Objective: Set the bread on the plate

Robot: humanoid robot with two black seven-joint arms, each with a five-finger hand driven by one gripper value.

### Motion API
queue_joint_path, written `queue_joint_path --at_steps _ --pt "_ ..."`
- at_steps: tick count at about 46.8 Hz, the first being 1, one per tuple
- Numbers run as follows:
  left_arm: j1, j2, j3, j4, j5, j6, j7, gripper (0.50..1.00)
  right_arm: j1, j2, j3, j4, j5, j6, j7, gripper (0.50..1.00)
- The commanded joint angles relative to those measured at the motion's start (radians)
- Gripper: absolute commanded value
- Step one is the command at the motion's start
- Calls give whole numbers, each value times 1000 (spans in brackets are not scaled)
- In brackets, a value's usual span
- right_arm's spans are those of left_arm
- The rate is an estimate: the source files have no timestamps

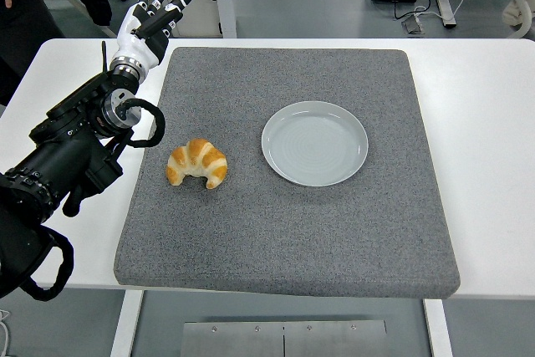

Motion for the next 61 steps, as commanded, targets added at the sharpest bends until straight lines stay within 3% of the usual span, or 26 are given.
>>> queue_joint_path --at_steps 1,52,61 --pt "0 0 3 0 0 -2 0 977 0 0 0 0 0 0 0 1000" --pt "-6 12 17 -2 18 -3 3 977 0 0 0 0 0 0 -1 1000" --pt "-15 34 114 -3 23 -3 3 977 0 0 0 0 0 0 0 1000"
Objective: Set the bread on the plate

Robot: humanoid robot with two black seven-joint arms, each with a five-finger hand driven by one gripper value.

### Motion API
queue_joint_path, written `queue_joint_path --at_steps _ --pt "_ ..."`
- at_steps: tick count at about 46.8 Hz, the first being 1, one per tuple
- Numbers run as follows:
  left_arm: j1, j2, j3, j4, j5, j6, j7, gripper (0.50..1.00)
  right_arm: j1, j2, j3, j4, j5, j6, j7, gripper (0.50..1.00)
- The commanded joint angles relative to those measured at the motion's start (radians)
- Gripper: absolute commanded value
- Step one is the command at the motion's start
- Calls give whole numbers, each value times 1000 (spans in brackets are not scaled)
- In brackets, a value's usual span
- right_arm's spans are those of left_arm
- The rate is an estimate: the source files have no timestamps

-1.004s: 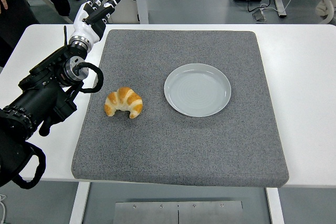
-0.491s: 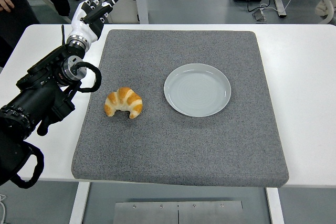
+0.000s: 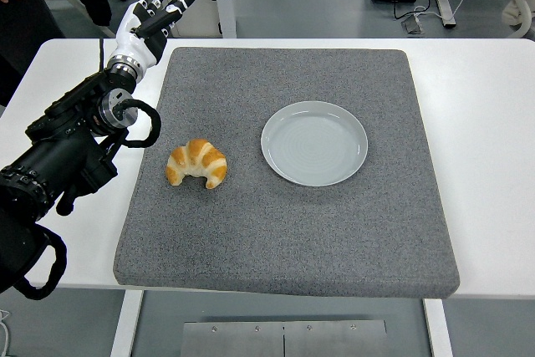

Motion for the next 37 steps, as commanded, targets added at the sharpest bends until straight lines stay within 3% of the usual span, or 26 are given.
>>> queue_joint_path --at_steps 1,8,18,28,37 --pt "-3 11 40 -1 0 2 0 977 0 0 0 0 0 0 0 1000" --pt "-5 23 97 -44 7 8 2 977 0 0 0 0 0 0 0 1000" --pt "-3 94 131 -165 64 41 2 975 0 0 0 0 0 0 0 1000" --pt "-3 117 159 -175 132 48 2 975 0 0 0 0 0 0 0 1000" --pt "6 227 191 -323 182 49 2 975 0 0 0 0 0 -1 0 1000"
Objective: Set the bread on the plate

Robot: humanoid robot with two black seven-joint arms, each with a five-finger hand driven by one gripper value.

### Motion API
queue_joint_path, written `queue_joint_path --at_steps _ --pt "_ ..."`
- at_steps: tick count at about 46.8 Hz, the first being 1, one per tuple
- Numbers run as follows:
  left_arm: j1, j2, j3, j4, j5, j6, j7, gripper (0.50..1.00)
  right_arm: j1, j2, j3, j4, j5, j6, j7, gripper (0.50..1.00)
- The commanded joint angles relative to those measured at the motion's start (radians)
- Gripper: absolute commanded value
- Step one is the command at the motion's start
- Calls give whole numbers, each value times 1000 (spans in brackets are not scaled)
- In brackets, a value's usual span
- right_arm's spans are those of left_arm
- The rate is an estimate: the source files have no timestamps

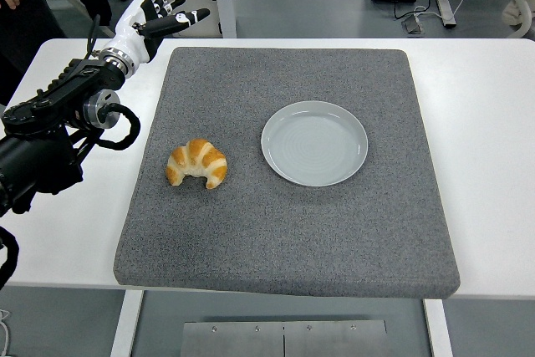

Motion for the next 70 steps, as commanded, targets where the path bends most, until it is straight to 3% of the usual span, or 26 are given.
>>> queue_joint_path --at_steps 1,6,11,24,33,42,70 --pt "4 57 31 -86 21 1 -1 975 0 0 0 0 0 0 0 1000" --pt "-2 134 130 -189 42 11 -1 975 0 0 0 0 0 0 -1 1000" --pt "-5 166 191 -238 70 24 -1 975 0 0 0 0 0 0 0 1000" --pt "6 185 200 -281 165 58 -2 975 0 0 0 0 0 0 -1 1000" --pt "6 303 239 -477 242 61 -2 977 0 0 0 0 0 0 0 1000" --pt "10 375 242 -581 358 62 -2 977 0 0 0 0 0 0 0 1000" --pt "44 470 305 -678 636 62 -2 975 0 0 0 0 0 0 0 1000"
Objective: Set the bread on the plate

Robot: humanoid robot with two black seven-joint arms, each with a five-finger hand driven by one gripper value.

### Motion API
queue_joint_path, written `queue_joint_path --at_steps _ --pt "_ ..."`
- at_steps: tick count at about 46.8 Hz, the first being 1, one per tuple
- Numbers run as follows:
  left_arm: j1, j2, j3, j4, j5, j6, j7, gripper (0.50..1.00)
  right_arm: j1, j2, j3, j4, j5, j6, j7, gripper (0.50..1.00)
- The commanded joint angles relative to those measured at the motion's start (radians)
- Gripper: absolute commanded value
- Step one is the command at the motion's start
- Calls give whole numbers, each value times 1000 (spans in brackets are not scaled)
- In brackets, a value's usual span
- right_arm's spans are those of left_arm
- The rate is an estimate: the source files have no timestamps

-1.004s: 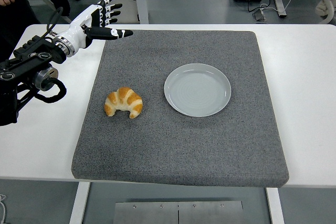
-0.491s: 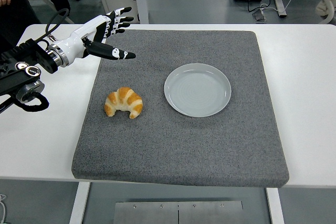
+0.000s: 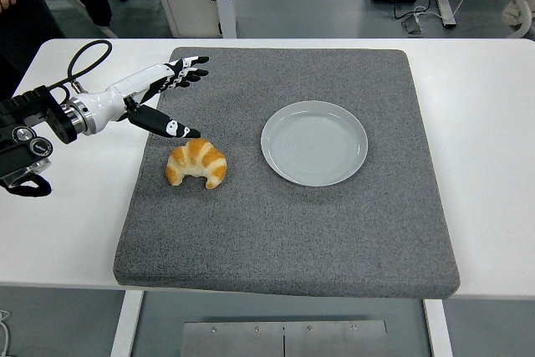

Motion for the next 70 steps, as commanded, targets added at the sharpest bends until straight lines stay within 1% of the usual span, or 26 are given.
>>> queue_joint_path --at_steps 1,5,8,11,21,29,37,50,58,70 --pt "1 0 0 -3 35 0 2 975 0 0 0 0 0 0 0 1000" --pt "1 0 3 -3 66 0 6 974 0 0 0 0 0 0 0 1000" --pt "-1 0 14 -3 81 0 26 972 0 0 0 0 0 0 0 1000" --pt "-1 0 17 -3 92 0 36 972 0 0 0 0 0 0 0 1000" --pt "-1 11 31 -12 165 0 36 974 0 0 0 0 0 0 0 1000" --pt "-4 9 69 -18 198 0 36 974 0 0 0 0 0 0 0 1000" --pt "1 1 74 -18 236 1 37 974 0 0 0 0 0 0 0 1000" --pt "-1 -9 117 -18 265 49 39 974 0 0 0 0 0 0 0 1000" --pt "-4 -32 152 -18 267 84 39 972 0 0 0 0 0 0 0 1000" --pt "-7 -46 167 -17 268 90 46 968 0 0 0 0 0 0 0 1000"
